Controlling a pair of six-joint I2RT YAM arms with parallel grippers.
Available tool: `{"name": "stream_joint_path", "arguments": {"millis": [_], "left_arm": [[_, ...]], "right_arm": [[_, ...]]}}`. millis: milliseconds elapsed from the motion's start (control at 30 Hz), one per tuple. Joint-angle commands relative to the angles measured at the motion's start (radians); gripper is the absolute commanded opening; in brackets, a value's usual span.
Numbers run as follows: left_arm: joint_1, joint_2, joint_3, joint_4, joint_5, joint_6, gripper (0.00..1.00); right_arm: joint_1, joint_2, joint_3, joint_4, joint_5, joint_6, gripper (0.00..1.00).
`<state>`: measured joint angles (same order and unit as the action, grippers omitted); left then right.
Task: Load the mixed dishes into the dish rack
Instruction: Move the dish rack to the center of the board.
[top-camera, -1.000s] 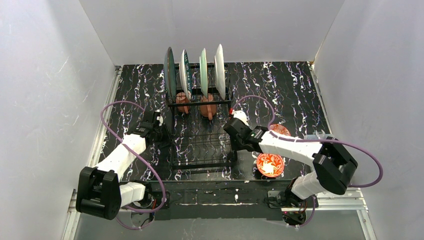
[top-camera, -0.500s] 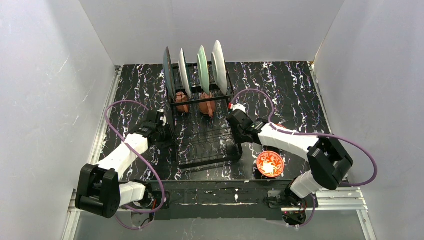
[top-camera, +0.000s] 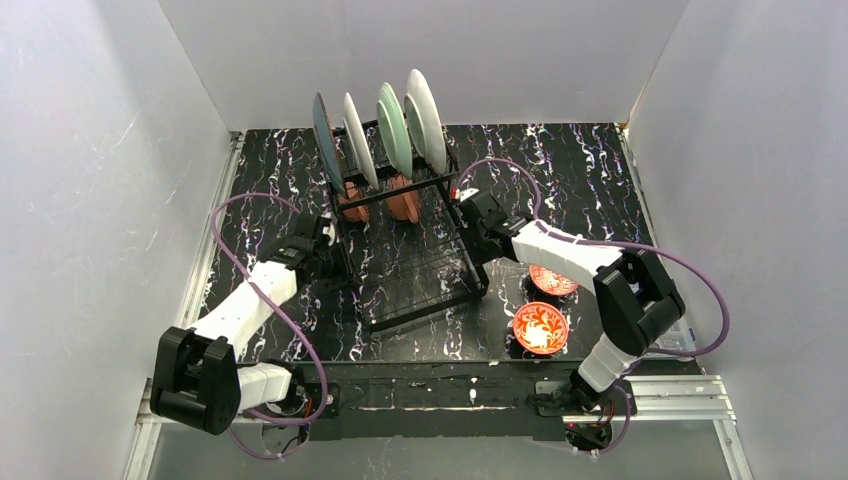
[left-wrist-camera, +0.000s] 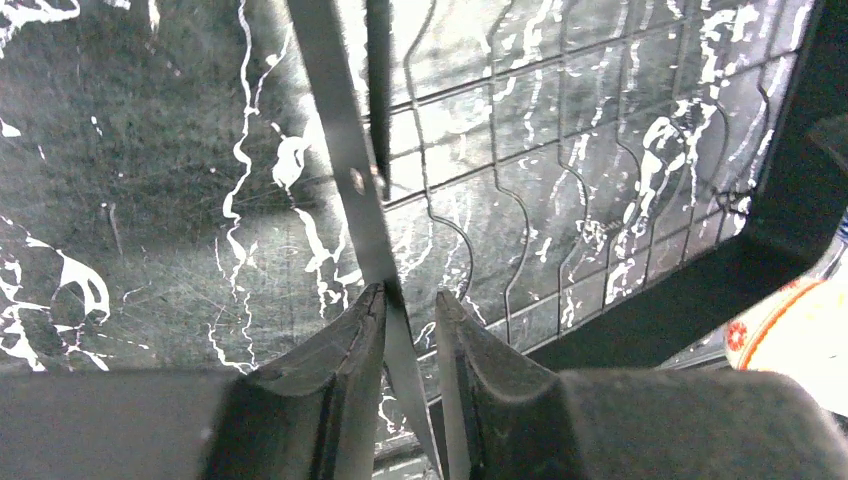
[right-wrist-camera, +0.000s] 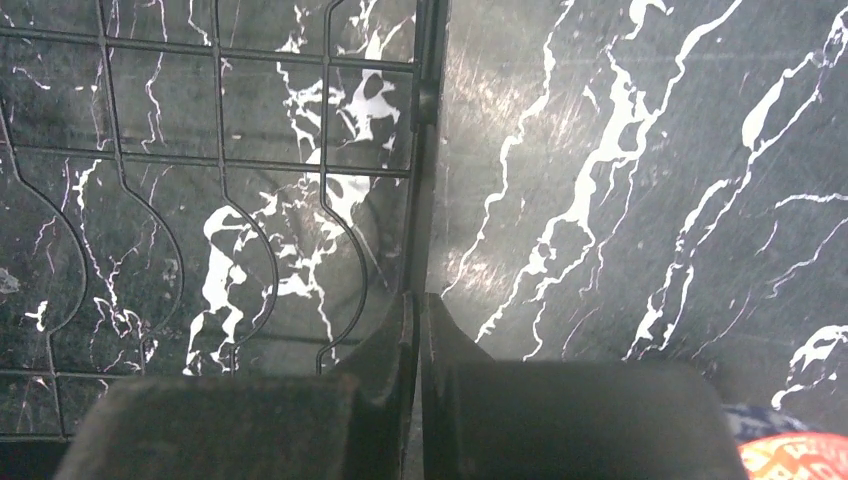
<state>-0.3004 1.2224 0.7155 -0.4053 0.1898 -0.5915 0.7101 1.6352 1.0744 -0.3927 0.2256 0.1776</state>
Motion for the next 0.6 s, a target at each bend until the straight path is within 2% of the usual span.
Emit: {"name": "stream_joint_path", "arguments": {"millis": [0, 333, 567], "left_arm": [[-0.01, -0.045, 0.096, -0.067, 0.08, 0.063, 0.25], [-0.011, -0.146, 0.106, -0.145, 0.186, 0.18, 0.37], [-0.01, -0.225, 0.064, -0.163, 0.32, 0.244, 0.38]], "right_arm": [[-0.04, 0.082, 0.058, 0.112, -0.053, -0.158, 0.01], [-0.144, 0.155, 0.117, 0.126, -0.086, -0.234, 0.01], [-0.218, 0.213, 0.19, 0.108, -0.153, -0.235, 0.01]]}}
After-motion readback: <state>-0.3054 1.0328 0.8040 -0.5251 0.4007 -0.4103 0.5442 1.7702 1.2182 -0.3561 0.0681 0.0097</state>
